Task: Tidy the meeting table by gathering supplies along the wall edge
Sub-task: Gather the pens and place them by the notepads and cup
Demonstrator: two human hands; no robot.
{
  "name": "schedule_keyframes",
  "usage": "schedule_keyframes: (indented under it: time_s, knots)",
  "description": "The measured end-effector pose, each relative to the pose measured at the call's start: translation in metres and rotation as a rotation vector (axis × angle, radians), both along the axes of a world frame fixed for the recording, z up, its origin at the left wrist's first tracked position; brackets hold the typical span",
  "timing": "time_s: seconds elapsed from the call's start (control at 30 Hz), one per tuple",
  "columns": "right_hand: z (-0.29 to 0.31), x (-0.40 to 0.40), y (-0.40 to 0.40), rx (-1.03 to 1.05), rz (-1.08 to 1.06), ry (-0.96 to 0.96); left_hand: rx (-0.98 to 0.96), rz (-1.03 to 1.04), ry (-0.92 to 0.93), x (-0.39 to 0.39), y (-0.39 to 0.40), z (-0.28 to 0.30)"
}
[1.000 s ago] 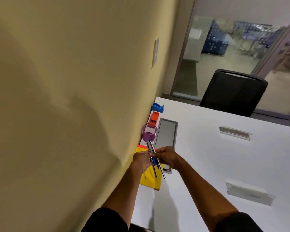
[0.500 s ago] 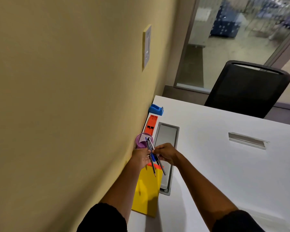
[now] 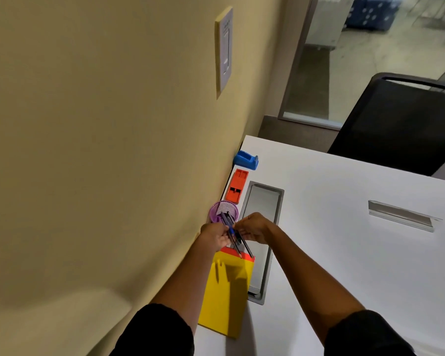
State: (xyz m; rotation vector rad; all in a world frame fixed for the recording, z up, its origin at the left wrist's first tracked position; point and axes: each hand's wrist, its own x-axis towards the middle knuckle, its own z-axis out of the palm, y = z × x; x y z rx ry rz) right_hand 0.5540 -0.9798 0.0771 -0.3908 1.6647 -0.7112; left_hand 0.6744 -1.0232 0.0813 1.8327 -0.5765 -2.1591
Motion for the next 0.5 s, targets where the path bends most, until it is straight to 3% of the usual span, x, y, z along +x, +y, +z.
schedule_keyframes:
  time_s: [0.5]
  knots:
    - [0.009, 0.007, 0.000, -0.050, -0.210, -0.052, -0.071, 0.085, 0.097, 0.009, 0.000, 0.013]
